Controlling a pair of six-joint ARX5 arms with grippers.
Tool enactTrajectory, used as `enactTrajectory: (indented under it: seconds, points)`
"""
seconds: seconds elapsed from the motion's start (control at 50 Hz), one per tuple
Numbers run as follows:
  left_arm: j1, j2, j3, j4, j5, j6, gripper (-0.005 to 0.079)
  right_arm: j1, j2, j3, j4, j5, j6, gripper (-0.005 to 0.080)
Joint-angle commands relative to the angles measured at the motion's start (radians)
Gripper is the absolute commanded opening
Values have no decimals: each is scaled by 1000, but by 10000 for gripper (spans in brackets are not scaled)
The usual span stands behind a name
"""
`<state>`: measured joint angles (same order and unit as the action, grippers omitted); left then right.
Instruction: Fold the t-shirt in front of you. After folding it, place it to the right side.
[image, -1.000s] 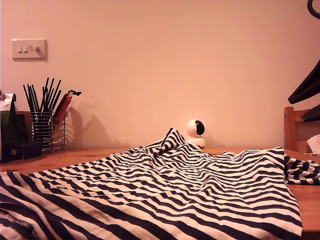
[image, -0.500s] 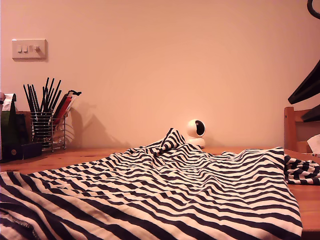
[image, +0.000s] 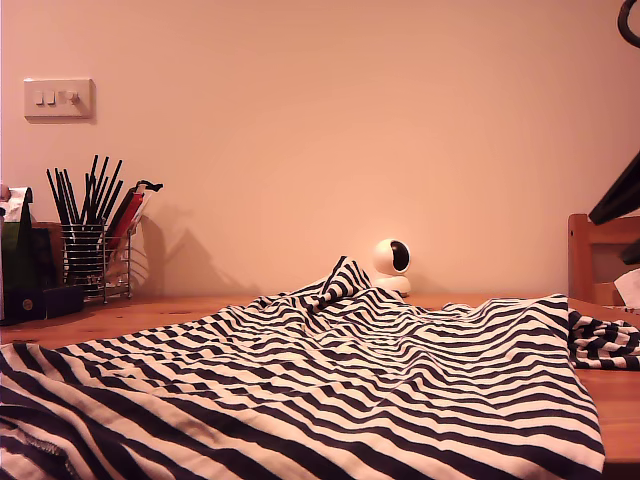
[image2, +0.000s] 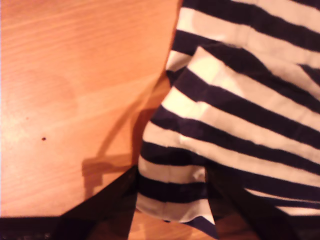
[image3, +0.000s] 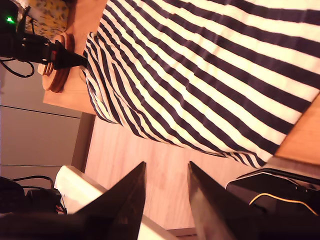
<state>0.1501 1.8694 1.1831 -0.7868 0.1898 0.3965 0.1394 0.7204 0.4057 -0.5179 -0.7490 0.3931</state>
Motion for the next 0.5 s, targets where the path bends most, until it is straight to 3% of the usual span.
enactTrajectory:
  seconds: [0.0, 0.12, 0.3, 0.42, 0.48]
  points:
    - [-8, 44, -3, -3, 9, -5, 377, 5, 3, 10, 2, -2, 0, 233]
    - [-13, 49, -3, -10, 13, -35, 319, 5, 3, 10, -19, -5, 0, 233]
    - [-21, 49, -3, -24, 37, -38, 129, 5, 3, 10, -100, -8, 0, 233]
    - [-24, 49, -3, -23, 103, -38, -15, 5, 3, 10, -128, -8, 0, 233]
    - [-27, 49, -3, -23, 126, -47, -19, 10, 3, 10, -141, -7, 0, 236]
